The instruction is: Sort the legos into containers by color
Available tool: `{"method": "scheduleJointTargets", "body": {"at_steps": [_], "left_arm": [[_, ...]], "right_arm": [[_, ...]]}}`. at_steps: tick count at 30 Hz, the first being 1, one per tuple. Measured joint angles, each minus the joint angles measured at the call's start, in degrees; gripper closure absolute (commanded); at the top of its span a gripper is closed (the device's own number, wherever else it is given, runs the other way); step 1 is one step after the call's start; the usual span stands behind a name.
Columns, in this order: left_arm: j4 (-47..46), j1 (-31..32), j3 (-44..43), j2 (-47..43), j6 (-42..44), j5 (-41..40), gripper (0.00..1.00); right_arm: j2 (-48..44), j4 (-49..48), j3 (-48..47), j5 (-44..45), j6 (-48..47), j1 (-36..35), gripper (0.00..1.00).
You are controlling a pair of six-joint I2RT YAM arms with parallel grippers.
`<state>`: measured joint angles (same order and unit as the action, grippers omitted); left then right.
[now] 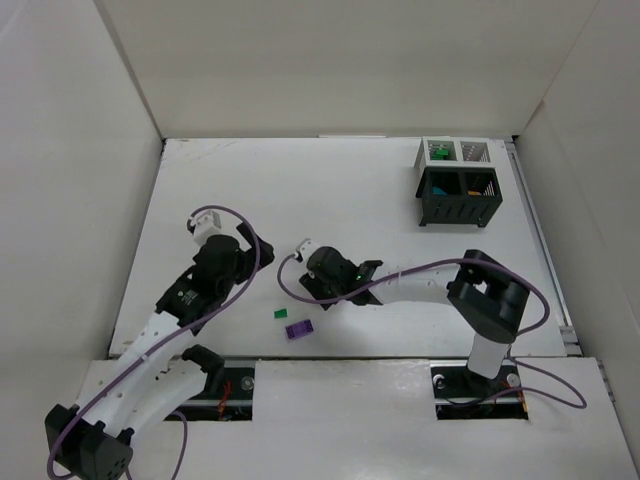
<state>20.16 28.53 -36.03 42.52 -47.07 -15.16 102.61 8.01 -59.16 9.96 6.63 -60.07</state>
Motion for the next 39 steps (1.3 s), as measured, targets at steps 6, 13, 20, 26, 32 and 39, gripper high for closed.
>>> {"method": "scheduleJointTargets", "body": {"at_steps": [6,13,20,26,32,39], "left_arm": [[0.5,0.0,0.0,-0.9,0.0,-0.3,0.0],[0.6,0.0,0.6,-0.7,0.0,-0.4,0.0],[0.2,0.0,0.8,1.4,0.0,-0.3,0.0],[0.2,0.0,-0.2,5.2,0.2,-0.3,0.0],[-0.5,-0.1,-6.0,10.8,2.7,-0.4,0.0],[-3.9,-7.6,-15.1,21.8,8.3,4.5,0.0]], "right_arm": [[-0.1,-0.2,0.1,0.6,1.5,0.0,0.55],[-2.4,0.6,1.0,0.7,3.1,0.0,0.72],[-9.1,2.5,1.0,3.5,3.4,0.0,0.81],[-12.6,7.1,-3.3,9.2,1.8,0.6,0.81],[-13.9,9.6,-10.7,7.7,-1.5,12.3,0.83],[-14.0,10.7,-21.1,6.4,-3.8,35.4,0.83]]}}
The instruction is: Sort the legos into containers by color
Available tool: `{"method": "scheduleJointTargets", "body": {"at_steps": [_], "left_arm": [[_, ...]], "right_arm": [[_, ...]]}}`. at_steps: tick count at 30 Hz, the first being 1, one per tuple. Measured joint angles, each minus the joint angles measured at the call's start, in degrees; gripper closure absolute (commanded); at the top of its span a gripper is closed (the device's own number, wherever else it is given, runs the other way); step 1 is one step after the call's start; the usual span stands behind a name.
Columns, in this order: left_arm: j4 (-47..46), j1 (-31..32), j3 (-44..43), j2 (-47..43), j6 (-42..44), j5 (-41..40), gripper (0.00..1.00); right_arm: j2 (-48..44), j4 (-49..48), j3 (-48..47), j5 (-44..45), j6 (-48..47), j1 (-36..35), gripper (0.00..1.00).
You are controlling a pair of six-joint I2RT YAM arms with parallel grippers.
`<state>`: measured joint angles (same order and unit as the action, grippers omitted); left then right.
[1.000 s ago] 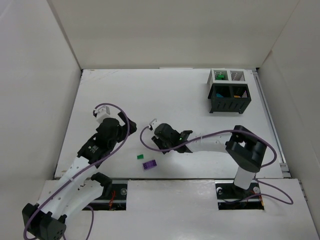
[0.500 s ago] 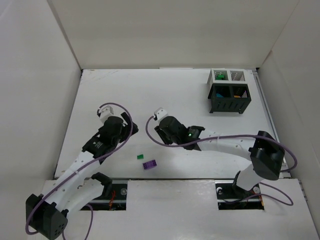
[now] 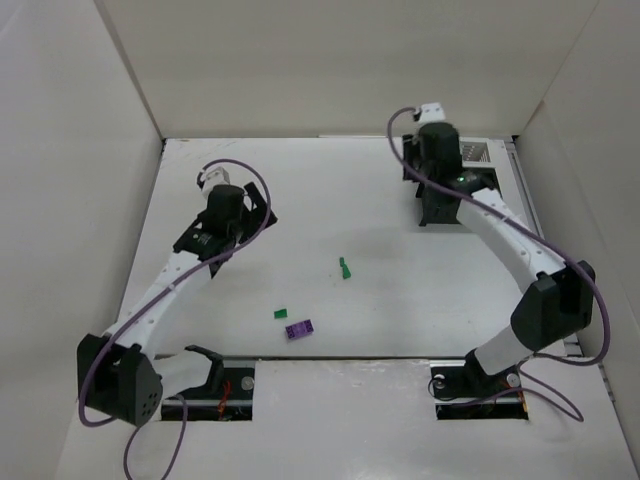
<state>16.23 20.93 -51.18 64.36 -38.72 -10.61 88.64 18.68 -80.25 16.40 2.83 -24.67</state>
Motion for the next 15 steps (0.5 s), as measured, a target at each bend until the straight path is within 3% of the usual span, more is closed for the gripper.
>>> {"method": "scheduleJointTargets", "body": {"at_steps": [7,15], "left_arm": [[-2.5,-3.4,-7.7,11.2,5.3,3.3,0.0],[-5.1,-6.0,-13.9,20.0,8.3,8.0,0.0]], "right_arm": [[8.0,1.1,-13.1,-2.5,-1.1,17.1,0.83],[23.5,6.0,-25.7,-3.6,-1.4,24.4,0.81]]}}
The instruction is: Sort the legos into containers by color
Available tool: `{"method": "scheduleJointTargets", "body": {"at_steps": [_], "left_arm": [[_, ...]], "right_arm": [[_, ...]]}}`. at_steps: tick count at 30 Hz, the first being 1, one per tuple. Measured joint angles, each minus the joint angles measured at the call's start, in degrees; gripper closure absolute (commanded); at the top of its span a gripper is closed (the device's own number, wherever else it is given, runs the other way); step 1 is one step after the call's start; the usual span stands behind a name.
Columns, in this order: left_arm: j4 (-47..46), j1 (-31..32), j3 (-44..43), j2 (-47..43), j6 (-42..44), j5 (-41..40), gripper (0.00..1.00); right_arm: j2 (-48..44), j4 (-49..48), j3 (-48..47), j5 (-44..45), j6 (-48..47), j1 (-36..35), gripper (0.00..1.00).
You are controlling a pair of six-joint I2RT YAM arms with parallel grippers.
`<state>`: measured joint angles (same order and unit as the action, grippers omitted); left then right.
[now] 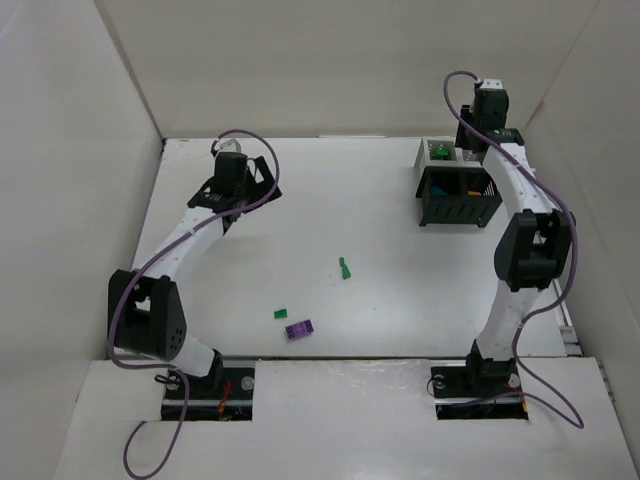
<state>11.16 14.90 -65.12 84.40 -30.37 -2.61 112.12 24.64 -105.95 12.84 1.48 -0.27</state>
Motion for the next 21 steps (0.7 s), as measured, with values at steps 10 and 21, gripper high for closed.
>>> {"method": "scheduleJointTargets", "body": {"at_steps": [10,21], "left_arm": [[-0.2,-0.4,-5.3,6.3,2.1,2.6,0.0],[-1.1,-0.8,-1.9,3.5,1.0,3.6,0.0]], "right_arm": [[5.8,4.1,-5.0,-0.2,1.3,3.7,0.49],[1.7,4.8,-0.9,-0.5,1.0,2.5,0.3]]}}
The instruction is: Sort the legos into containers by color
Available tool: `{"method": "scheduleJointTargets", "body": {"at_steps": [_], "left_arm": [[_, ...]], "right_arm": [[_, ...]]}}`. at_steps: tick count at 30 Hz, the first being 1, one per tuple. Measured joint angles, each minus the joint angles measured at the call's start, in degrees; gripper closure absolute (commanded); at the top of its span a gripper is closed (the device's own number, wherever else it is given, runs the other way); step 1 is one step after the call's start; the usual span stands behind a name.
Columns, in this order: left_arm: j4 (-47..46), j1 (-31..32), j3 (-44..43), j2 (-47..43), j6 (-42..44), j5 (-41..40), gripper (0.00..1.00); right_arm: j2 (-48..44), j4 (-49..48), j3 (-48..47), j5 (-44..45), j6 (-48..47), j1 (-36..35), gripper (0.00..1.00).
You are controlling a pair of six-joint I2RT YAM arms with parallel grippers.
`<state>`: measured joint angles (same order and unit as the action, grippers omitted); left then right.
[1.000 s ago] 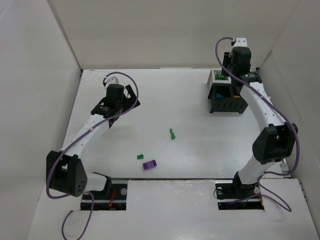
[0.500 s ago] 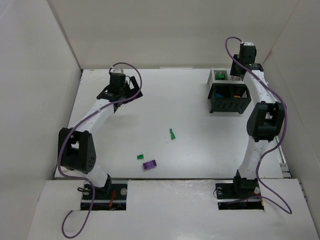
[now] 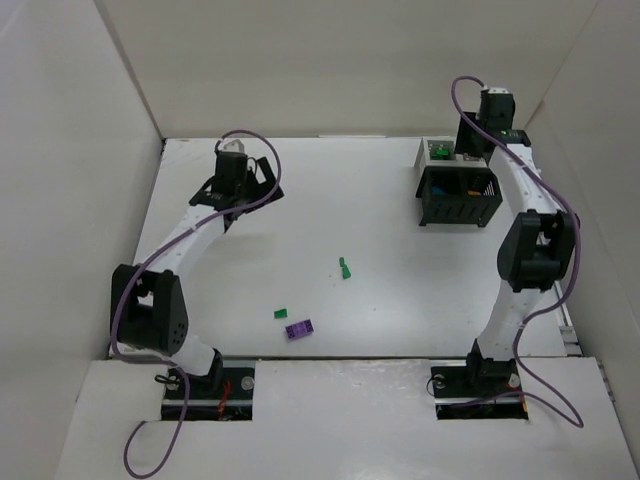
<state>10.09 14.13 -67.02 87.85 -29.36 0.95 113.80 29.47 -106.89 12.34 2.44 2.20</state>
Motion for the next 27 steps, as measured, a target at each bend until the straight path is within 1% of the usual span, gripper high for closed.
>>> {"method": "scheduleJointTargets", "body": {"at_steps": [3,6,8,11,13,15,17,19,23,27], "left_arm": [[-0.1,0.0,5.4,-4.8,-1.6,0.3,0.0],[-0.1,0.3,10.7,-10.5,-3.7,0.3,0.0],[0.4,1.1,13.9,-14.4,-5.3,-0.5,0.0],[1.8,3.8,18.1,-19.8,-8.3,-1.9,0.0],[3.5,5.6,20.7,-22.8,-11.2,-2.9,0.0],[4.1,7.5,24.1,-26.1,-13.6,-3.5,0.0],[5.8,8.8,28.0,-30.1,-16.7,-4.1,0.0],[7.1,9.8,31.3,-33.9,-19.5,-4.2,0.0],[8.6,11.7,36.5,-41.0,-24.8,-4.3,0.0],[10.5,13.4,37.3,-42.4,-28.2,-5.0,0.0]], "right_arm": [[-5.7,-0.3,5.6,-0.6,-1.5,-3.0,0.3],[-12.2,-1.6,11.9,-2.4,-3.3,-8.7,0.29],[-16.7,-3.3,17.1,-3.8,-4.5,-14.8,0.29],[-21.7,-6.4,25.4,-5.4,-6.0,-26.7,0.28],[-23.5,-7.9,30.1,-7.1,-7.1,-34.5,0.24],[-24.8,-9.6,34.9,-8.5,-8.1,-41.3,0.24],[-25.0,-10.1,38.0,-9.4,-8.0,-45.9,0.24],[-24.3,-10.1,39.3,-9.8,-6.1,-48.2,0.25],[-22.5,-10.6,39.5,-8.7,-0.9,-47.8,0.27],[-21.2,-10.8,41.1,-7.8,2.5,-47.3,0.29]]}}
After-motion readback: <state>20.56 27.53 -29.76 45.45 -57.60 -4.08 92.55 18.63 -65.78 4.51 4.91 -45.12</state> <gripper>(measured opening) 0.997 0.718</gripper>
